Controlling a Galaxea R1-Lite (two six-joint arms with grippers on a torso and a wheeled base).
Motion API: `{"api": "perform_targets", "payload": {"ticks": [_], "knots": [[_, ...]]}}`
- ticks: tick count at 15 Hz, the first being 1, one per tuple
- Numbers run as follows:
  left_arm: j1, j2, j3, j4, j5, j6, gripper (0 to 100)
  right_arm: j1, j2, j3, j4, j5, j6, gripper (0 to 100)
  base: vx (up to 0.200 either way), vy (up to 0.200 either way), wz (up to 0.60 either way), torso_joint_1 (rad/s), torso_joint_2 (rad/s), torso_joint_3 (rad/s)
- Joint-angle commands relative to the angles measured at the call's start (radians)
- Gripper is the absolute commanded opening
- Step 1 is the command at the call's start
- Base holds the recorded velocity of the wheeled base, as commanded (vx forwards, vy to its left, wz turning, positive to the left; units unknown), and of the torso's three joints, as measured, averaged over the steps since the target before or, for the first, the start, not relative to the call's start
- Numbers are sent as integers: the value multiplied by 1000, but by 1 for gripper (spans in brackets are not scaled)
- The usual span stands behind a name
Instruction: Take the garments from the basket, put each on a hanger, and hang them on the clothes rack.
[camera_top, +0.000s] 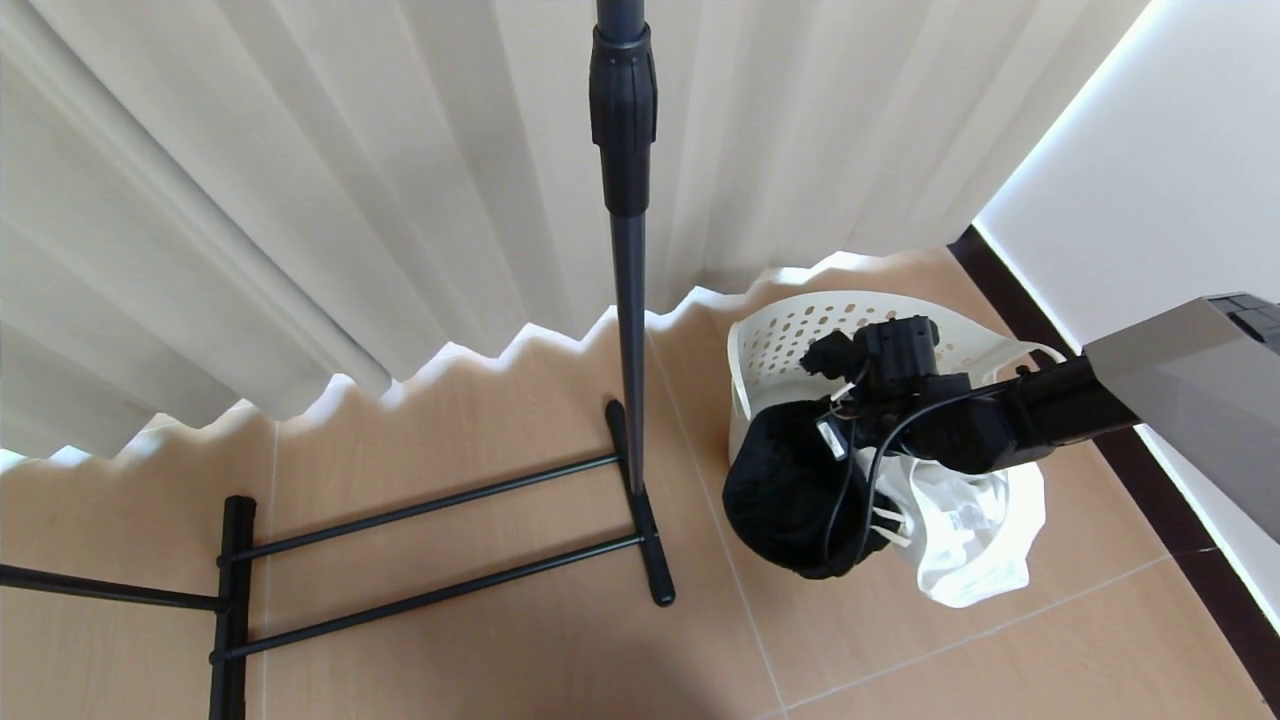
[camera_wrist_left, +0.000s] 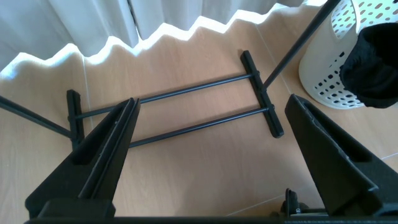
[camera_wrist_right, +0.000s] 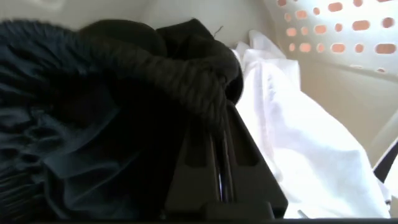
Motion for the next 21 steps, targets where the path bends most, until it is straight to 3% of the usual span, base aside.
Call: {"api": "perform_targets", "payload": {"ticks": [1,2,3,6,10,13,21], "knots": [[1,1,0,0,0,-1,100,1,-167,138,-75,20,30,0,0,0,0,0,0,0],[1,1,0,0,0,-1,100,1,-188,161,-87,28,33,0,0,0,0,0,0,0],[1,1,0,0,0,-1,100,11,-302,262,-139,46,66,0,0,0,0,0,0,0],[-1,1,0,0,0,2,100,103,-595,429,-161,52,257,0,0,0,0,0,0,0],[-1,1,0,0,0,2,100,204,-852,520,-154,81,407,0,0,0,0,0,0,0],[-1,1,0,0,0,2,100,242,-943,592,-164,120,416,0,0,0,0,0,0,0],[-1,1,0,0,0,1,100,244,-927,586,-165,117,415,0,0,0,0,1,1,52]]}}
